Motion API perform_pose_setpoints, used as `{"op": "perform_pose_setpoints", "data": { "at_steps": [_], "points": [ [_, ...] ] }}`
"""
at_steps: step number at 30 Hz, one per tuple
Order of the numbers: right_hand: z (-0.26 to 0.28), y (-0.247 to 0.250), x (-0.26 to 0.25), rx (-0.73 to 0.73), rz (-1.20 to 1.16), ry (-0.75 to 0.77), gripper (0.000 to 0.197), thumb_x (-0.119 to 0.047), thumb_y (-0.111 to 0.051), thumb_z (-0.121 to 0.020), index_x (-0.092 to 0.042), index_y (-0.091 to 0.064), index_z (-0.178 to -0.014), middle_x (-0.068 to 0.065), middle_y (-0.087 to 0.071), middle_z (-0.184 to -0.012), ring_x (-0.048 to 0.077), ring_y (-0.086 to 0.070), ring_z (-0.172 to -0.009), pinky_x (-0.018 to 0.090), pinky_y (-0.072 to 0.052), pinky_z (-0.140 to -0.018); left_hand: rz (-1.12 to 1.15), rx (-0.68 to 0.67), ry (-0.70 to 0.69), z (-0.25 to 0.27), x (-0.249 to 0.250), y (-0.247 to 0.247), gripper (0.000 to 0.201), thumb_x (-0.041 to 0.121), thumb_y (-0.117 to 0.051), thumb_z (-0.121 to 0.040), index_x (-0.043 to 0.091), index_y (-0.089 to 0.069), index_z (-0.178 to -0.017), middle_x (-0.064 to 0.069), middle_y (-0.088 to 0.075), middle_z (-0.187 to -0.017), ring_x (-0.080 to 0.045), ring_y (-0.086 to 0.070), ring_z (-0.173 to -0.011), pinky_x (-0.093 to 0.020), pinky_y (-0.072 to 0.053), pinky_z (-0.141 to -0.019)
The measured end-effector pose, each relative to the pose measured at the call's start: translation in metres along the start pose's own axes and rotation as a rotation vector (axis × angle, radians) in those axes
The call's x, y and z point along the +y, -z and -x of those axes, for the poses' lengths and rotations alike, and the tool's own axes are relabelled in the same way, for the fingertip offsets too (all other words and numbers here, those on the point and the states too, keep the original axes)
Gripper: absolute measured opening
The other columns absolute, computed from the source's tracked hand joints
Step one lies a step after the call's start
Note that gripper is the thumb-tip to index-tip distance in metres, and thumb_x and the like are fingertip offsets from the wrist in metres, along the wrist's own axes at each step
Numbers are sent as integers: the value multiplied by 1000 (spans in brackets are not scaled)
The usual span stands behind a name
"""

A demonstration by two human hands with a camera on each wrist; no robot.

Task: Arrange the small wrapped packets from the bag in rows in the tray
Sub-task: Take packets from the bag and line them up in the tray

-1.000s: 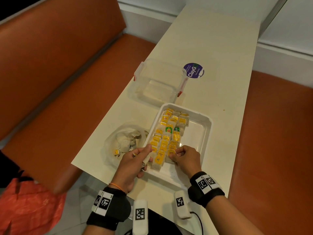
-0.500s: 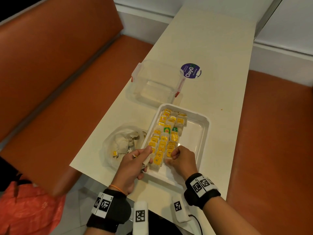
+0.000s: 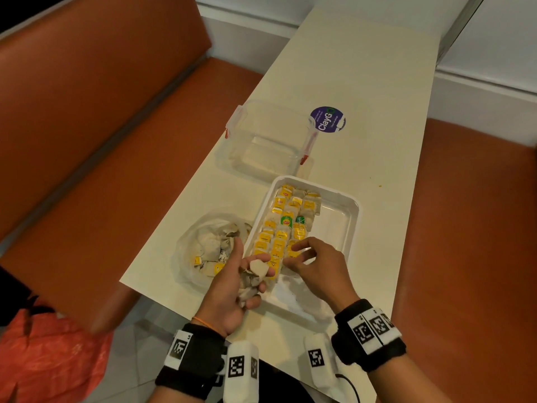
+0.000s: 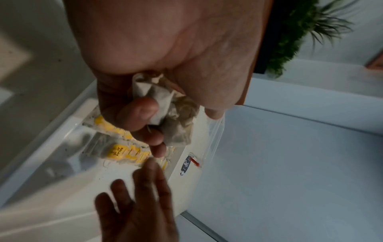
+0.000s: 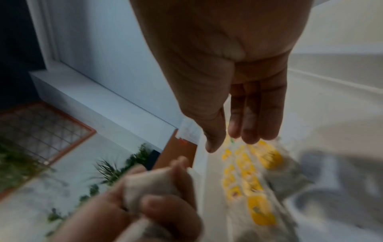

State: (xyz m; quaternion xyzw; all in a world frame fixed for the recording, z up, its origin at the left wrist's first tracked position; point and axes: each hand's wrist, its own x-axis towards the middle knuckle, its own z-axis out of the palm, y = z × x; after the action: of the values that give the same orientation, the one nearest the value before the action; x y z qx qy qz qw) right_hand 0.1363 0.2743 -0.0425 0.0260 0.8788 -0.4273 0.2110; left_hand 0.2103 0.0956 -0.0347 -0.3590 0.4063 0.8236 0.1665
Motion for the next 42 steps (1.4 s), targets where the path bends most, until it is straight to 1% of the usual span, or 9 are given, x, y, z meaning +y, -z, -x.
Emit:
{"op": "perform_pose_setpoints", "data": {
  "at_steps": [5,7,10,14,19,23,29,37,42],
  "points": [
    [31,24,-40,-225,2,217,32,-50,-87,-77,-41,-73,-105,-17,-71,-98,3,-66,-78,17,-53,-71,32,-90,18,1,-2,-4,88,79,-36,-94,5,-67,-131,-10,-66,-81,-13,-50,-55,-21,-24,-37],
    [35,22,-44,-236,108,261,44,-56,-86,-74,-40,-70,-112,-18,-68,-100,2,-66,-79,18,-53,-73,3,-128,12,2,-3,-6,84,78,-38,-96,7,-69,-130,-16,-72,-93,-11,-50,-54,-22,-25,-38],
    [34,16,-43,-204,139,269,36,-45,-83,-79,-35,-69,-110,-15,-68,-94,-2,-63,-74,11,-47,-67,-66,-142,-44,6,-4,-10,64,63,-49,-100,8,-75,-119,-17,-75,-109,-10,-53,-55,-23,-27,-41],
    [31,14,-39,-137,68,215,14,-27,-71,-88,-35,-72,-99,-13,-70,-85,0,-65,-75,10,-49,-66,-86,-149,-105,6,-5,-9,41,39,-61,-99,8,-77,-119,-14,-67,-90,-10,-54,-53,-24,-29,-41],
    [28,15,-31,-185,-192,115,19,-19,-76,-88,-35,-77,-98,-6,-74,-92,15,-73,-77,33,-64,-75,-23,-169,-108,6,-8,-2,39,16,-52,-98,10,-73,-130,-19,-70,-114,-11,-56,-60,-23,-32,-42],
    [29,20,-29,-228,-391,90,21,-9,-78,-91,-24,-78,-106,4,-77,-97,25,-74,-82,28,-61,-72,-8,-139,-129,9,-8,-1,38,21,-62,-90,10,-76,-124,-19,-69,-110,-13,-60,-61,-24,-30,-43],
    [28,25,-28,-245,-583,80,24,-2,-77,-90,-17,-77,-109,11,-77,-101,21,-76,-86,27,-59,-72,-21,-117,-145,6,-10,2,47,52,-75,-87,8,-72,-106,-10,-62,-82,-15,-59,-65,-22,-28,-40],
    [24,28,-22,-286,-518,88,29,-8,-84,-86,-17,-77,-112,14,-76,-105,30,-77,-90,33,-63,-79,-360,-89,-246,3,-19,5,38,45,-83,-77,13,-80,-98,-9,-59,-78,-13,-48,-62,-24,-28,-45],
    [15,17,-6,-245,-472,0,13,-17,-81,-90,-9,-79,-99,16,-78,-88,32,-76,-85,40,-65,-81,-524,-34,-247,-4,-22,8,19,37,-81,-89,19,-82,-91,-6,-69,-81,-15,-54,-65,-26,-31,-46]
  ]
}}
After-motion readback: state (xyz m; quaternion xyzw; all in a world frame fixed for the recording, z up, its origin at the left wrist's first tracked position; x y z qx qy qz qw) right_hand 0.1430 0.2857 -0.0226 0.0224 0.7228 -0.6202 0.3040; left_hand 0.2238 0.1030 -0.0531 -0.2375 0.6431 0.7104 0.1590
